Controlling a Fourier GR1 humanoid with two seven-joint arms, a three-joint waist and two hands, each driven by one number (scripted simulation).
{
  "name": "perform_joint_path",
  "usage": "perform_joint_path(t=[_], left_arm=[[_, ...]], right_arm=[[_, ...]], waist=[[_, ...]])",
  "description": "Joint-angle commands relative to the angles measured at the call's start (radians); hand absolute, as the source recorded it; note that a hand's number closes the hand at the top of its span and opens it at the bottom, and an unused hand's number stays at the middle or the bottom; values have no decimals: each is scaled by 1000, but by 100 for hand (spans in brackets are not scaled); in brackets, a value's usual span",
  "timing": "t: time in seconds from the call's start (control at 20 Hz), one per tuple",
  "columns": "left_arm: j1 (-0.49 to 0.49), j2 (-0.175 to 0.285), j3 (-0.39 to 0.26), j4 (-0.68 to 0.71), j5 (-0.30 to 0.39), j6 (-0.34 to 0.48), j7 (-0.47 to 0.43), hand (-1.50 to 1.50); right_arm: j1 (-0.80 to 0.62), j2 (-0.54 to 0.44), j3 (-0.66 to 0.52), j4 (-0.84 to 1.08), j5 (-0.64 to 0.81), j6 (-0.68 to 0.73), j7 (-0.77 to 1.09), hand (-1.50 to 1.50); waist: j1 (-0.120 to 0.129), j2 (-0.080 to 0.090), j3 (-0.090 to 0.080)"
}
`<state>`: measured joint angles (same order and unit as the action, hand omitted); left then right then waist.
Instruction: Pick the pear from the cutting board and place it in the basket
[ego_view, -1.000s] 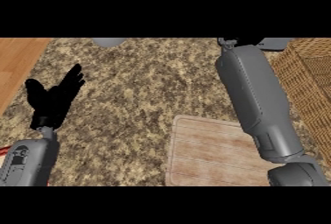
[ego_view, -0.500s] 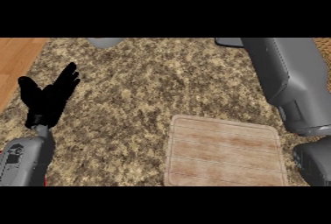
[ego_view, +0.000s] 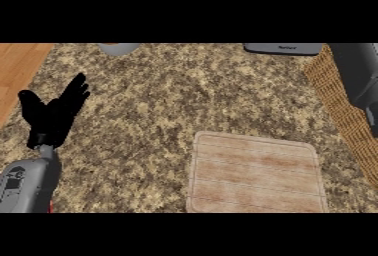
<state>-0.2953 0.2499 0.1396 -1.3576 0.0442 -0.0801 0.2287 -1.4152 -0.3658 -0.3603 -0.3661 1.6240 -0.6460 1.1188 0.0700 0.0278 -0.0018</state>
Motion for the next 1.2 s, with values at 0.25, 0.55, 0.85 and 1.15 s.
perform_joint_path(t=[0.25, 0.55, 0.85, 1.15], left_arm=[[35, 1, 1, -55, 6, 5, 41, 0], [61, -2, 16, -35, -3, 12, -10, 0], [69, -12, 22, -16, -7, 20, -35, 0], [88, 0, 22, -62, 14, -5, 0, 0]], right_arm=[[73, -61, -52, 43, 43, -73, 149, 150], [165, -81, -88, 46, 21, -135, 65, 150], [210, -81, -133, 45, -16, -233, 15, 150], [325, -131, -185, -6, -5, -350, 105, -150]], waist=[[-21, -12, 2], [-40, -17, 2], [-35, -14, 2], [-38, -16, 3]])
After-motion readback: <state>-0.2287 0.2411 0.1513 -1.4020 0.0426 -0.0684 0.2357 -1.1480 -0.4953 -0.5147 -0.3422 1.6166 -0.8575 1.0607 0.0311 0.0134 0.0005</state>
